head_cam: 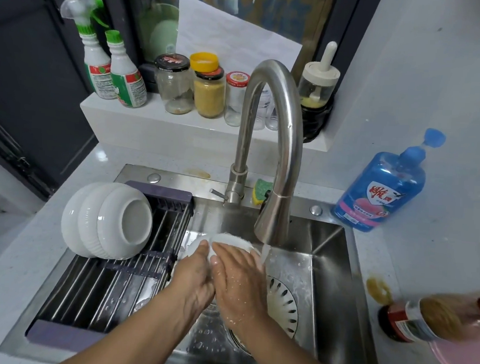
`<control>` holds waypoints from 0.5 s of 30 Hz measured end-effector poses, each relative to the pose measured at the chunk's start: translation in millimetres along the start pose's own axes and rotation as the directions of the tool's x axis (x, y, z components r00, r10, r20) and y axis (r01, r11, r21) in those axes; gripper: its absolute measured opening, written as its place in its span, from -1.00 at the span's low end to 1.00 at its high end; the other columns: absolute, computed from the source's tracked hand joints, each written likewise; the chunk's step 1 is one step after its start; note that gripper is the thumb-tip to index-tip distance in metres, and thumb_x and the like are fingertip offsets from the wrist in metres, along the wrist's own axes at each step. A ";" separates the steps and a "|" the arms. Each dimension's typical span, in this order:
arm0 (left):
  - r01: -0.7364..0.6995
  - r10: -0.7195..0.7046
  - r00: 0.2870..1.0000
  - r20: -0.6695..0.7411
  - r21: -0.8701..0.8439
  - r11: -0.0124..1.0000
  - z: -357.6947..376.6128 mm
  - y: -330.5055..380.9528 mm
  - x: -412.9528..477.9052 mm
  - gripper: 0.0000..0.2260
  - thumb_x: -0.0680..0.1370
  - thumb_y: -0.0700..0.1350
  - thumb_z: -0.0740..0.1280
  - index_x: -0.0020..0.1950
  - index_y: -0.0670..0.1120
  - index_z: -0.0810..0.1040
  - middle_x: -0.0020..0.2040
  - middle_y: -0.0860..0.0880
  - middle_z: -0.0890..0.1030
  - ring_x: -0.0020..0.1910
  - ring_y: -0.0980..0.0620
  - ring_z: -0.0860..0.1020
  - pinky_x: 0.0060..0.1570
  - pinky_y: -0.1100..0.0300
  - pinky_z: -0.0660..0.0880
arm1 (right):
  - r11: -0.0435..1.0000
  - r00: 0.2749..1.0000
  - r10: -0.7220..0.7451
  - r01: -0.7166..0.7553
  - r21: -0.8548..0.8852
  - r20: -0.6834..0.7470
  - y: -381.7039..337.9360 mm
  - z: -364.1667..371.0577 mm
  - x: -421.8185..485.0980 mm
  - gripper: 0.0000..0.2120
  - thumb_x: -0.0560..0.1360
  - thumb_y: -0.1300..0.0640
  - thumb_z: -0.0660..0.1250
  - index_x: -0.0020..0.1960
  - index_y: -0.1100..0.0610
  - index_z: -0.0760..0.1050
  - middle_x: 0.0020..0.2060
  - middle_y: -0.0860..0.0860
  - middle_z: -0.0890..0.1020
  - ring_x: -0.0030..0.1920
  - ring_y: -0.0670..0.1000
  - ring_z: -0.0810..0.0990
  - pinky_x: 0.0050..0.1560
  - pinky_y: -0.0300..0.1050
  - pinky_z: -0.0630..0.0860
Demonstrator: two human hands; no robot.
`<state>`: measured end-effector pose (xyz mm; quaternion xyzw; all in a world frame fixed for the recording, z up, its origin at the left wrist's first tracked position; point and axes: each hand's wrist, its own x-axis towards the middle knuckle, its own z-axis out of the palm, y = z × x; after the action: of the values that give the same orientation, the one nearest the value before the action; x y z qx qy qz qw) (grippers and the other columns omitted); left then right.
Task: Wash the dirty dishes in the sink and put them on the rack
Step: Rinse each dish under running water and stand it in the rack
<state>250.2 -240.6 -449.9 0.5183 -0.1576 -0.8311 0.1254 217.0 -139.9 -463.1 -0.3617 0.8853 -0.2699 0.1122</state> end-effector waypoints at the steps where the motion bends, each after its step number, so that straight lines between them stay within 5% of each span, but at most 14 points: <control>1: -0.007 0.007 1.000 -0.007 0.013 1.000 -0.9 0.1 0.4 -0.64 0.68 -0.10 0.29 0.31 -0.37 0.48 0.13 -0.33 0.65 0.02 -0.24 0.68 -0.22 -0.02 0.67 | 1.000 0.999 0.028 -0.027 0.003 -0.020 -1.1 -1.3 -0.5 -0.40 0.63 -0.23 -0.19 0.47 -0.14 0.43 0.40 -0.22 0.49 0.43 -0.12 0.39 0.54 0.04 0.17; 4: -0.055 0.056 0.998 -0.009 0.072 0.996 -4.2 2.3 -1.2 -0.67 0.68 -0.15 0.28 0.36 -0.34 0.44 0.12 -0.31 0.64 -0.04 -0.20 0.67 -0.37 -0.01 0.66 | 0.932 0.945 0.327 -0.317 0.177 -0.030 9.5 -1.3 4.5 -0.37 0.58 -0.31 -0.18 0.48 -0.14 0.40 0.43 -0.10 0.47 0.38 0.04 0.43 0.40 0.13 0.40; 7: -0.052 0.047 0.998 0.047 0.126 0.991 -12.6 8.2 -7.3 -0.65 0.67 -0.14 0.31 0.38 -0.30 0.41 0.16 -0.31 0.64 0.07 -0.24 0.65 -0.23 -0.13 0.68 | 0.690 0.801 0.589 -0.568 0.448 0.107 23.6 -11.8 18.5 -0.56 0.69 -0.16 0.03 0.39 0.05 0.45 0.31 0.09 0.53 0.19 0.13 0.53 0.21 0.05 0.51; 10: -0.107 0.062 0.983 0.172 0.265 0.958 -20.1 14.4 -16.1 -0.71 0.66 -0.13 0.32 0.34 -0.24 0.48 0.13 -0.27 0.68 0.06 -0.22 0.67 -0.17 -0.13 0.67 | 0.568 0.722 0.648 -0.671 0.477 0.244 37.8 -22.4 34.6 -0.67 0.71 0.19 0.09 0.41 0.24 0.43 0.33 0.20 0.54 0.27 0.24 0.54 0.19 0.03 0.50; 15: -0.356 0.107 0.905 0.412 0.595 0.720 -17.8 10.1 -27.3 -0.72 0.64 -0.05 0.34 0.34 -0.06 0.50 0.17 -0.15 0.68 0.17 -0.19 0.64 0.12 -0.25 0.61 | 0.344 0.590 0.752 -0.731 0.589 0.294 30.6 -25.0 50.1 -0.65 0.71 0.08 0.16 0.38 0.27 0.43 0.32 0.20 0.53 0.33 0.25 0.50 0.25 0.00 0.45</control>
<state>278.5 -242.1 -430.9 0.3489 -0.5237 -0.7771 0.0095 153.7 -147.0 -459.6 0.1475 0.7960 -0.4868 0.3282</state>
